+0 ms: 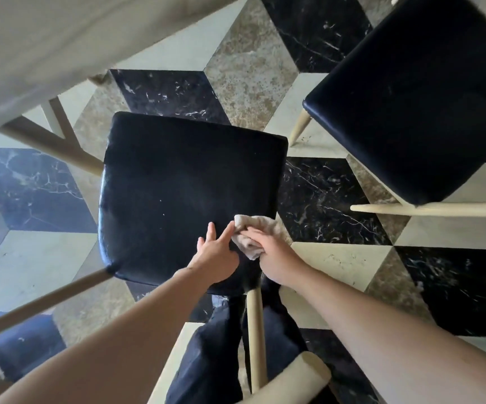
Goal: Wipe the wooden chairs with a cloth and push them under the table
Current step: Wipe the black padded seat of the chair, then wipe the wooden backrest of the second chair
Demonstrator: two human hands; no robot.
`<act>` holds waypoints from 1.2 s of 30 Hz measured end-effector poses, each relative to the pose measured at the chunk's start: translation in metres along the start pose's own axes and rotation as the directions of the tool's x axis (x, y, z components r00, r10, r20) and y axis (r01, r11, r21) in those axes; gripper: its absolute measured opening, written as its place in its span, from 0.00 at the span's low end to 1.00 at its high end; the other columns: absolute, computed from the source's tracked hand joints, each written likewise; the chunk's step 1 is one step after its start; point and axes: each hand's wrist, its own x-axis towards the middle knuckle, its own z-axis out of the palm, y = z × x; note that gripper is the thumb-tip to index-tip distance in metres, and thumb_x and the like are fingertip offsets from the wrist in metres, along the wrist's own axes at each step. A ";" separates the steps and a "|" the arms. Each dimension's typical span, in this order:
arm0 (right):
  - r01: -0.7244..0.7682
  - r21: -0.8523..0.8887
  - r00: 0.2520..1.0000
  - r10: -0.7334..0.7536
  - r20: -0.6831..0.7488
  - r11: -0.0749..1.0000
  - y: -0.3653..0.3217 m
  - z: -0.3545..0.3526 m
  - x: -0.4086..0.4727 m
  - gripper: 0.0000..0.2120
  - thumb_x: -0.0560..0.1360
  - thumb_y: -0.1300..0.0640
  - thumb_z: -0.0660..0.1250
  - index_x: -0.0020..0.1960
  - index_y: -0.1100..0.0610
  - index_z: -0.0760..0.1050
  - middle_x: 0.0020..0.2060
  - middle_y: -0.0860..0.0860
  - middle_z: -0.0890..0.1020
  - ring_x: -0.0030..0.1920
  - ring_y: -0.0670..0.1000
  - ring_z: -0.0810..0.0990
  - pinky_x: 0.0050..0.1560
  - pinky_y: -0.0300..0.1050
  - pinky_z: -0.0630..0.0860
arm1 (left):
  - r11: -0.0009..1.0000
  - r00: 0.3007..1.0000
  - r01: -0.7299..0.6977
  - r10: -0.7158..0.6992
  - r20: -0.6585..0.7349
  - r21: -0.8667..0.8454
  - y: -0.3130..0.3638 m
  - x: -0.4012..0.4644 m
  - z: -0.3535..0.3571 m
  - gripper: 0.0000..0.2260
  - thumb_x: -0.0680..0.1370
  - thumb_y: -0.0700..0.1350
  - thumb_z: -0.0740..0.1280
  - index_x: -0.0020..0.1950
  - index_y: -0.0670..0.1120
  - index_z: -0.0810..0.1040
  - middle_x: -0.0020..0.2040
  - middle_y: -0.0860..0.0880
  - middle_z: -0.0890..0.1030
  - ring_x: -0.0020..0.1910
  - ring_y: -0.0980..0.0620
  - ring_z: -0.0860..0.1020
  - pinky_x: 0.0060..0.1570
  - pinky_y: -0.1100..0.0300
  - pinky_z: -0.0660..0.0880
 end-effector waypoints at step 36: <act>-0.017 0.262 0.860 0.148 -0.489 0.965 0.078 -0.406 -0.436 0.11 0.69 0.43 0.61 0.49 0.32 0.75 0.47 0.42 0.79 0.46 0.44 0.79 0.37 0.40 0.75 | 0.368 0.980 -0.178 -0.020 -0.199 -0.912 0.422 -0.232 0.083 0.18 0.85 0.51 0.59 0.74 0.52 0.73 0.75 0.47 0.73 0.66 0.45 0.75 0.57 0.48 0.76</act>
